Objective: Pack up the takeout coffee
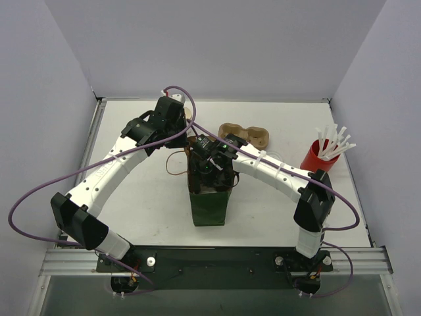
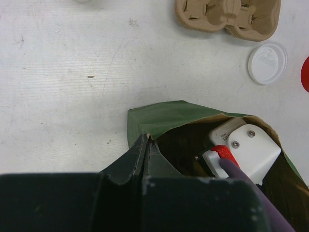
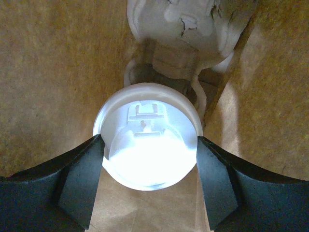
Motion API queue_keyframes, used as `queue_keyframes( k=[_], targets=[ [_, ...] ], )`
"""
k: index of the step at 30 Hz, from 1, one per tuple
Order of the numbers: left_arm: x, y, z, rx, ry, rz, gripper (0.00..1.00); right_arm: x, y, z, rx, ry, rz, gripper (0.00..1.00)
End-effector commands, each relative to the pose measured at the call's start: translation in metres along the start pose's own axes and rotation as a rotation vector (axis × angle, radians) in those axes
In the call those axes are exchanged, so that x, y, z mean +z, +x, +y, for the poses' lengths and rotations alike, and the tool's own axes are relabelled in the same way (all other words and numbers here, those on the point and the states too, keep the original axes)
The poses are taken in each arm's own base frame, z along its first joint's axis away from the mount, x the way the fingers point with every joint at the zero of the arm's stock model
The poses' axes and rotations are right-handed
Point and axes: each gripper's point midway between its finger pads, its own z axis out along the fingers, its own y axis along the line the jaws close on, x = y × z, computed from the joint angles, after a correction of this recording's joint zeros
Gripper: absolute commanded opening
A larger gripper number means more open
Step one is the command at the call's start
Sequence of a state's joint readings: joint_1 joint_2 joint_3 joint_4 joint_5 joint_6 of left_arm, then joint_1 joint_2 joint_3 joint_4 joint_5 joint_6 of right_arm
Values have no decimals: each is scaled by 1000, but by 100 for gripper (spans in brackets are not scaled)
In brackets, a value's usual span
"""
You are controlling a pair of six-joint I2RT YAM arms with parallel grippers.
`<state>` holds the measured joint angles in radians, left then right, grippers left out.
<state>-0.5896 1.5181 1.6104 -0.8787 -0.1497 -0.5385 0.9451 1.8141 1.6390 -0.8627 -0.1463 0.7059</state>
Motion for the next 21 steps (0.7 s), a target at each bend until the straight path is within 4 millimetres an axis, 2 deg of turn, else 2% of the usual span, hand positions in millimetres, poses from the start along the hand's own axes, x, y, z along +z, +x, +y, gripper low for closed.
queue_keyframes(
  k=[1,10,21],
  targets=[
    [-9,-13,-3,-10,19,-60,0,29,41,-45,-14,206,176,35],
    [-11,-16,-1,-17,11,-72,0,32,40,-48,-3,205,177,35],
    [-12,-15,0,-44,12,-95,0,41,49,-50,-2,206,212,35]
  ],
)
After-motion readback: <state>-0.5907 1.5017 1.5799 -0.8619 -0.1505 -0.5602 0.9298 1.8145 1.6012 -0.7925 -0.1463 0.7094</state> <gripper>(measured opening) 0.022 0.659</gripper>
